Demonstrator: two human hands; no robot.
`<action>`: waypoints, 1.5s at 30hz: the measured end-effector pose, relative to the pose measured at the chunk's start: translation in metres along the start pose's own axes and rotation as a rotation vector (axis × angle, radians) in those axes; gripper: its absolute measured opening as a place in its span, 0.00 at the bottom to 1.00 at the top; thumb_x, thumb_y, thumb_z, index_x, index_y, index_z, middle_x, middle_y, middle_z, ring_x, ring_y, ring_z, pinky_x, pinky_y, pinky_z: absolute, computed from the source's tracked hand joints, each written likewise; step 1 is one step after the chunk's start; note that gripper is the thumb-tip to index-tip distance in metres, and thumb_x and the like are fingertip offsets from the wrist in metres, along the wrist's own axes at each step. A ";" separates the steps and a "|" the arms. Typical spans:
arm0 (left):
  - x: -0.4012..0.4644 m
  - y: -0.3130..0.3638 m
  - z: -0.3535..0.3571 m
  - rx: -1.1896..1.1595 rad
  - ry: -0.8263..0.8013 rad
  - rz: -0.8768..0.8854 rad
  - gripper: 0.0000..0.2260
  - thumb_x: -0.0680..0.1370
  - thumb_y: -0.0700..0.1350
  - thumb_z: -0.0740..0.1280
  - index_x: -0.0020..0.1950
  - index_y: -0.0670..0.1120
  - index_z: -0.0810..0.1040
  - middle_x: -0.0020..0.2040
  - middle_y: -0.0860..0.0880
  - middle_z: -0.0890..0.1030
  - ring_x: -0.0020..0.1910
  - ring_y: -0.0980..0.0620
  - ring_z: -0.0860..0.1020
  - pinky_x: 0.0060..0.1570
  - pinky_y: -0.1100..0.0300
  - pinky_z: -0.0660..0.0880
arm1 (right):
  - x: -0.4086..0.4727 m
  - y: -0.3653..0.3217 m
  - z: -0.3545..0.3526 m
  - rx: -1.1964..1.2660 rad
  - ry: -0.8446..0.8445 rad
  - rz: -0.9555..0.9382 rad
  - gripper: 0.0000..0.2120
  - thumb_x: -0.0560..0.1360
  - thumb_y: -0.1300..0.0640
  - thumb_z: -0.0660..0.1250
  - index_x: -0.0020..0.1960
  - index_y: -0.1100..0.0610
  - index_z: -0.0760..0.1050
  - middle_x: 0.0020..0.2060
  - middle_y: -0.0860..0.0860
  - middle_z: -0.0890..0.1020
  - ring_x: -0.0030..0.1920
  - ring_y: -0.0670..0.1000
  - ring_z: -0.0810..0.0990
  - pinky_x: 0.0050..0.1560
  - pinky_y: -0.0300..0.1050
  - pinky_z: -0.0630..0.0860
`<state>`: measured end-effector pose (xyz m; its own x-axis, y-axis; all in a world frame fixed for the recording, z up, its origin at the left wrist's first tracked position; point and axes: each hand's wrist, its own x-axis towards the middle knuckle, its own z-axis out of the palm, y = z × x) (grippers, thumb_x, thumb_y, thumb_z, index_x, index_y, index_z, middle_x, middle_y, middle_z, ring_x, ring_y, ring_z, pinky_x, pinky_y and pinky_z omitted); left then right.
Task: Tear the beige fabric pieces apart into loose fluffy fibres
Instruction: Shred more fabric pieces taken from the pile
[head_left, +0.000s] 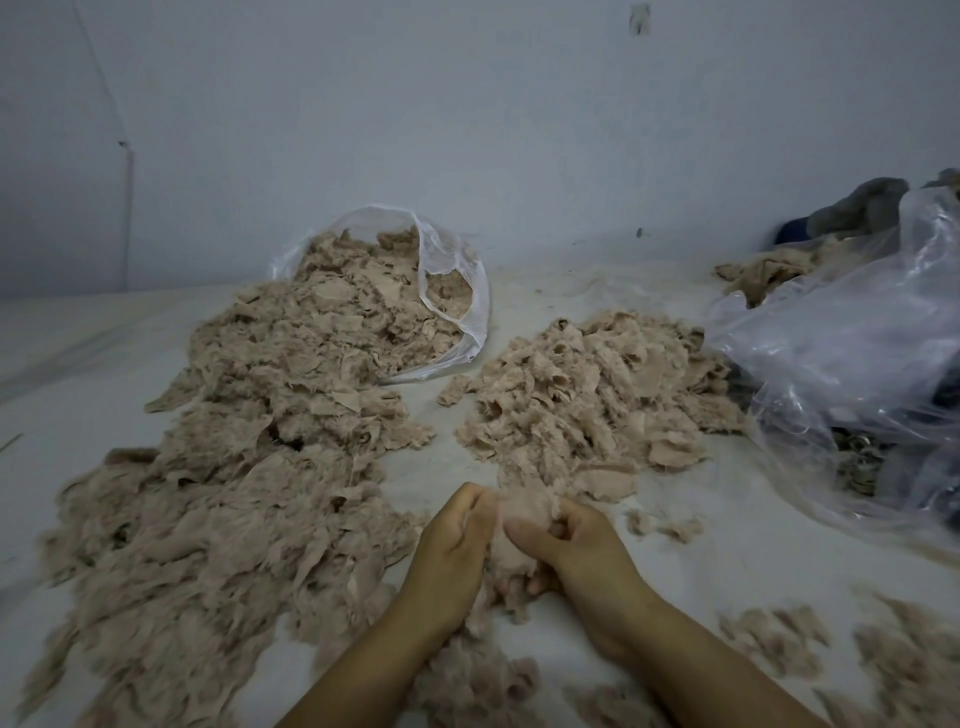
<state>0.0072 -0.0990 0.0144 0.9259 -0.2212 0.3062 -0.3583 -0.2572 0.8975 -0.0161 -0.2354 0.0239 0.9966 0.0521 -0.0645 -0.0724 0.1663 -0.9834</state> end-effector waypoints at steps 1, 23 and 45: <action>0.000 0.001 -0.001 -0.053 -0.028 -0.012 0.13 0.79 0.54 0.60 0.40 0.48 0.73 0.31 0.55 0.74 0.29 0.59 0.70 0.32 0.66 0.67 | 0.001 0.000 0.000 0.005 0.049 -0.004 0.09 0.74 0.61 0.70 0.49 0.67 0.76 0.31 0.60 0.77 0.25 0.51 0.77 0.25 0.40 0.73; 0.001 0.017 -0.012 -0.586 0.019 -0.309 0.12 0.78 0.43 0.60 0.38 0.39 0.74 0.22 0.49 0.68 0.16 0.57 0.64 0.17 0.69 0.61 | 0.010 -0.015 -0.011 0.362 0.156 -0.088 0.08 0.74 0.58 0.67 0.44 0.64 0.77 0.34 0.56 0.82 0.35 0.52 0.82 0.35 0.38 0.80; -0.004 0.017 -0.014 -0.471 -0.107 -0.245 0.09 0.68 0.44 0.72 0.43 0.40 0.80 0.25 0.51 0.76 0.20 0.58 0.70 0.20 0.68 0.67 | -0.003 -0.006 -0.006 0.095 -0.043 0.003 0.11 0.77 0.56 0.64 0.39 0.61 0.77 0.35 0.60 0.77 0.33 0.55 0.75 0.37 0.46 0.72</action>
<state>-0.0010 -0.0890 0.0333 0.9496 -0.3082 0.0577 -0.0179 0.1306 0.9913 -0.0186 -0.2424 0.0294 0.9938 0.0947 -0.0577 -0.0805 0.2584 -0.9627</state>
